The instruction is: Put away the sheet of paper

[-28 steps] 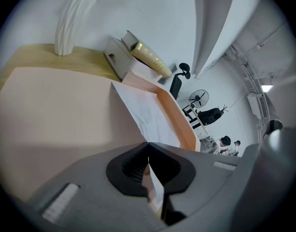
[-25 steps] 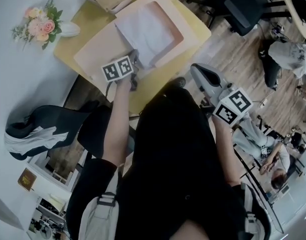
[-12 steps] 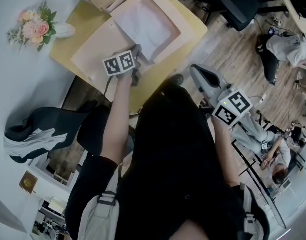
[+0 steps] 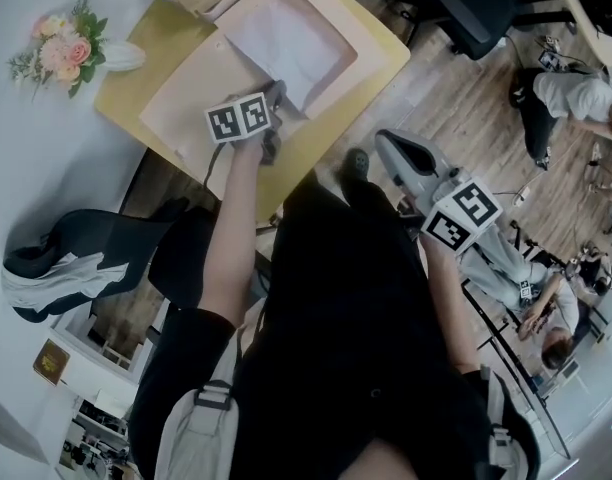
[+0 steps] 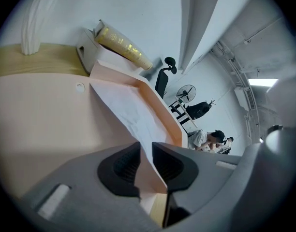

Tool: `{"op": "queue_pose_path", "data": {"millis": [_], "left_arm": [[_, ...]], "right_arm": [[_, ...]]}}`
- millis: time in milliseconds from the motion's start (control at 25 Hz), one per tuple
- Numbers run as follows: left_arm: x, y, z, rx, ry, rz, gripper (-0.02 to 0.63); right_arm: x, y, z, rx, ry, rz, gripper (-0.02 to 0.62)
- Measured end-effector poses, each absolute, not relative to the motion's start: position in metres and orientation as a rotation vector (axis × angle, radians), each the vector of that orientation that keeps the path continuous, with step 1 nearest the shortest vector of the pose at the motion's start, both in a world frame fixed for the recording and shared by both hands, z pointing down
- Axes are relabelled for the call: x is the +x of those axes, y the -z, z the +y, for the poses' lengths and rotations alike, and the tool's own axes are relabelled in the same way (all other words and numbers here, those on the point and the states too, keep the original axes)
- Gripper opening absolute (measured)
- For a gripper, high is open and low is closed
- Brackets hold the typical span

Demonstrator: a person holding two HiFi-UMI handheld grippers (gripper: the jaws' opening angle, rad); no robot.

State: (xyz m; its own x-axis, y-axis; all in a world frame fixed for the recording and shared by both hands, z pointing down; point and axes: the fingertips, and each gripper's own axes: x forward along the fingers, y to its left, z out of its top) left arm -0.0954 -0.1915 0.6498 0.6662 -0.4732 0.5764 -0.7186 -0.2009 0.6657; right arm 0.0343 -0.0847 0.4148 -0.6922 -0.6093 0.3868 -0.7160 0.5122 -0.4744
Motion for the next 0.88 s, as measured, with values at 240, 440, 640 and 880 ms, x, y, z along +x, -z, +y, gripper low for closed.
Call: {"op": "queue_pose_path", "data": {"millis": [240, 440, 640, 880], "left_arm": [[-0.079, -0.636, -0.178, 1.865, -0.323, -0.992, 0.184], [-0.069, -0.613, -0.155, 1.854, -0.362, -1.111, 0.221], [-0.054, -0.574, -0.124, 1.864, -0.330, -1.222, 0.221], [-0.021, -0.528, -0.072, 1.882, -0.263, -1.337, 0.221]], "right_arm": [[0.056, -0.403, -0.075, 1.053, -0.888, -2.645, 0.002], [0.087, -0.386, -0.067, 0.952, -0.857, -2.739, 0.003], [0.113, -0.374, -0.059, 0.831, -0.840, -2.844, 0.003], [0.146, -0.370, -0.037, 0.672, -0.829, -2.933, 0.003]]}}
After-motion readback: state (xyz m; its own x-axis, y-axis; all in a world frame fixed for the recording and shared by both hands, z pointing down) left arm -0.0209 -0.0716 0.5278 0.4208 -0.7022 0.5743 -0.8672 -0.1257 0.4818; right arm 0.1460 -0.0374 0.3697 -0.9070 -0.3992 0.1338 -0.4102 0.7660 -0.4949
